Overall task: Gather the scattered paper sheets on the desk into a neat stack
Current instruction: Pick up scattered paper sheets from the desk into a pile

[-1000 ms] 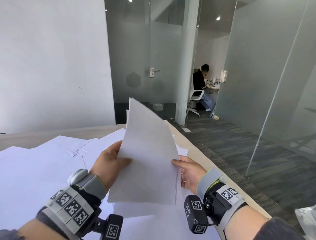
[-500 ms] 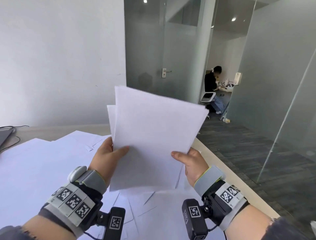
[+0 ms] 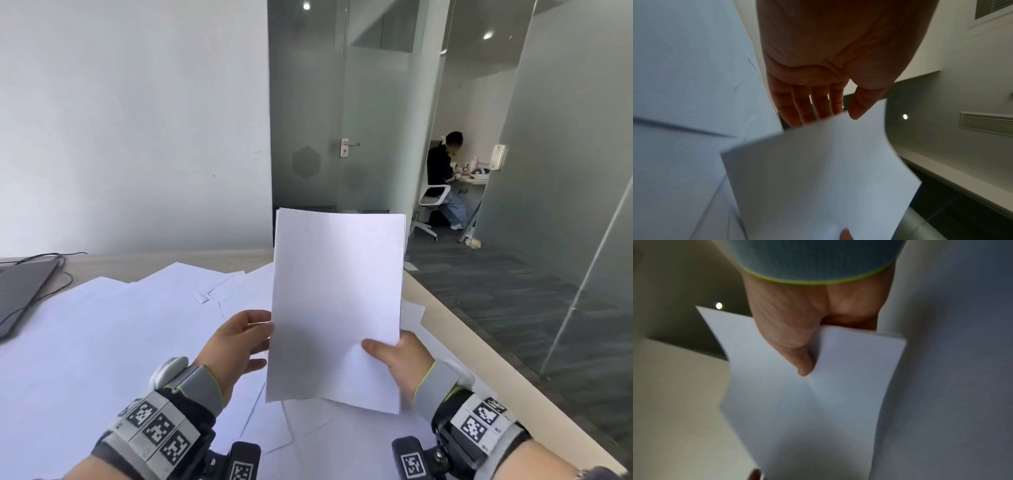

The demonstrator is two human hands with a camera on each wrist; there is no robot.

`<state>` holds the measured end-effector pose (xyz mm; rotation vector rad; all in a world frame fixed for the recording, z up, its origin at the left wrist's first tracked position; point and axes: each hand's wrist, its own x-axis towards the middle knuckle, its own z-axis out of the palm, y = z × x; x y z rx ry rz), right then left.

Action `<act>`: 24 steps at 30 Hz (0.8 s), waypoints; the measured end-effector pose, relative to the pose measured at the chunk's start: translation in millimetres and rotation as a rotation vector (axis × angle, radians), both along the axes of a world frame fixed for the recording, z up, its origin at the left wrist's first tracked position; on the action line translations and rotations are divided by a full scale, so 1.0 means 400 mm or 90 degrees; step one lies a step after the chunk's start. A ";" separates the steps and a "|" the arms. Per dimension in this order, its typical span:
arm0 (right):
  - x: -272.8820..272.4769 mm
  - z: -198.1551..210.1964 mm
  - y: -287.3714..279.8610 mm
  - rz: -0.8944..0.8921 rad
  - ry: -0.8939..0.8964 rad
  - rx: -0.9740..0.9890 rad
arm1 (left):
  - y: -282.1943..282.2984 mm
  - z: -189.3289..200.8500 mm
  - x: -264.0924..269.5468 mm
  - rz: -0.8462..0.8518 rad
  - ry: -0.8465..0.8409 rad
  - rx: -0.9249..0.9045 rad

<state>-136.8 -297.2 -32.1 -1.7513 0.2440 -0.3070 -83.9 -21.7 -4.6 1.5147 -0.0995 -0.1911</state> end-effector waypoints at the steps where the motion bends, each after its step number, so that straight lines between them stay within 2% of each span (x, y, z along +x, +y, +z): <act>1: 0.007 -0.004 -0.009 -0.026 0.004 0.006 | 0.028 0.001 0.006 0.027 0.006 0.011; 5: 0.052 -0.013 -0.049 -0.151 0.007 0.024 | 0.179 -0.001 0.047 0.158 0.042 0.042; 10: 0.080 -0.010 -0.055 -0.204 0.036 0.013 | 0.311 -0.026 0.072 0.255 0.114 0.100; 17: 0.081 -0.004 0.033 -0.125 0.066 -0.021 | 0.376 -0.070 0.036 0.236 0.164 0.155; 24: 0.093 -0.008 0.101 -0.062 0.060 -0.025 | 0.385 -0.085 0.016 0.235 0.155 0.156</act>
